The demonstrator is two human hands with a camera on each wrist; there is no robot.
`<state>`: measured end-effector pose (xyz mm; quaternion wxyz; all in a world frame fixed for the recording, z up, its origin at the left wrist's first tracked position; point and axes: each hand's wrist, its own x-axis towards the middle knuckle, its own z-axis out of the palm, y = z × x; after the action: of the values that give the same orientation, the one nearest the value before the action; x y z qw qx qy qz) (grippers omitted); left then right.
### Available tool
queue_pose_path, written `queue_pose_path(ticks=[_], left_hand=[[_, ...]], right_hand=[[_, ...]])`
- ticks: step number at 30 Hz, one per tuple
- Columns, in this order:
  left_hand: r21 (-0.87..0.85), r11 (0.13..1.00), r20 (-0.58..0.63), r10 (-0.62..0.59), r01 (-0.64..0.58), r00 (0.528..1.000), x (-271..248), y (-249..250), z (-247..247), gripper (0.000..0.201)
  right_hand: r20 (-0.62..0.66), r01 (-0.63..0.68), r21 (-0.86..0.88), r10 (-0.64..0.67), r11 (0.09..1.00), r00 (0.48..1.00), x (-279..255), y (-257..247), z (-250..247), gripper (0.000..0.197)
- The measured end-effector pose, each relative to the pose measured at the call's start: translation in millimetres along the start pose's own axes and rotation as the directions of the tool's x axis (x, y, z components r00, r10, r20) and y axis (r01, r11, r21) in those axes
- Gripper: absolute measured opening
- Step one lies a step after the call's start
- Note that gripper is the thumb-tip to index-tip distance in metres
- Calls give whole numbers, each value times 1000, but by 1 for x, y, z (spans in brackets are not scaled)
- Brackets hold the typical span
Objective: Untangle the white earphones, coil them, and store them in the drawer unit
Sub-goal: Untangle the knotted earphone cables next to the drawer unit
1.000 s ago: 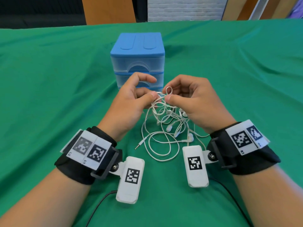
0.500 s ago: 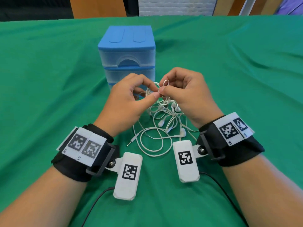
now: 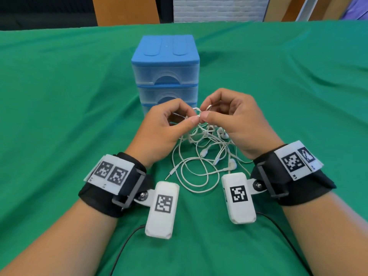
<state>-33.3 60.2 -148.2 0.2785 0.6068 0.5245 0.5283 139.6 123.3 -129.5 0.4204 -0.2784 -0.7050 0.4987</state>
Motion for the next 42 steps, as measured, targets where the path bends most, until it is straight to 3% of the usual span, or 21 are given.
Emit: queue_pose_path(ticks=[3, 7, 10, 14, 16, 19, 22, 24, 26, 28, 30, 32, 33, 35, 38, 42], left_hand=[[-170, 984, -40, -59, 52, 997, -1, -4, 0, 10], [-367, 927, -142, -141, 80, 980, 0, -2, -1, 9], [-562, 826, -121, -137, 46, 983, 1, -2, -4, 15], [-652, 751, -33, -165, 104, 986, 0, 0, -8, 11], [-594, 795, -12, -164, 125, 986, 0, -1, -5, 22], [-297, 948, 15, -114, 113, 993, 0, -6, -1, 29], [-154, 980, -44, -132, 124, 990, -1, -8, -1, 11], [-82, 990, -124, -124, 115, 984, -2, -5, -2, 18], [-59, 995, -213, -92, 81, 973, -1, -4, -3, 23], [-221, 975, -282, -98, 35, 955, 2, -5, -5, 26], [-544, 839, -242, -173, 14, 955, 2, -1, -9, 29], [-830, 558, -111, -214, 28, 971, -1, 5, -13, 30], [-898, 439, -61, -209, 38, 976, -3, 8, -15, 27], [-927, 369, -11, -210, 69, 978, -5, 11, -16, 24], [-860, 480, 38, -277, 172, 960, -5, 13, -12, 26], [-593, 783, -40, -260, 187, 965, -4, 15, -5, 25]], right_hand=[[5, -36, -27, 36, 999, 999, 0, -1, 0, 13], [-114, -67, -75, 59, 995, 992, 3, 2, -5, 20], [-184, -90, -129, 65, 988, 981, 4, 4, -8, 15], [-237, -84, -160, 45, 984, 971, 7, 7, -8, 10], [-261, -64, -147, 24, 987, 965, 8, 7, -8, 8], [-250, -7, -138, -28, 990, 968, 9, 5, -7, 10], [-204, 58, -158, -90, 986, 975, 8, 4, -7, 14], [-185, 81, -163, -111, 983, 976, 9, 4, -6, 15], [-197, 73, -172, -107, 982, 974, 9, 5, -6, 13], [-240, 48, -176, -90, 983, 967, 10, 6, -8, 10], [-277, 24, -163, -69, 986, 958, 10, 7, -11, 10], [-288, 18, -158, -63, 987, 956, 10, 7, -11, 10], [-284, 20, -166, -67, 986, 956, 9, 7, -11, 10], [-270, 39, -186, -89, 982, 959, 9, 6, -11, 12], [-224, 80, -162, -116, 983, 968, 9, 6, -11, 16], [-110, 139, -135, -154, 981, 982, 7, 4, -9, 20]])
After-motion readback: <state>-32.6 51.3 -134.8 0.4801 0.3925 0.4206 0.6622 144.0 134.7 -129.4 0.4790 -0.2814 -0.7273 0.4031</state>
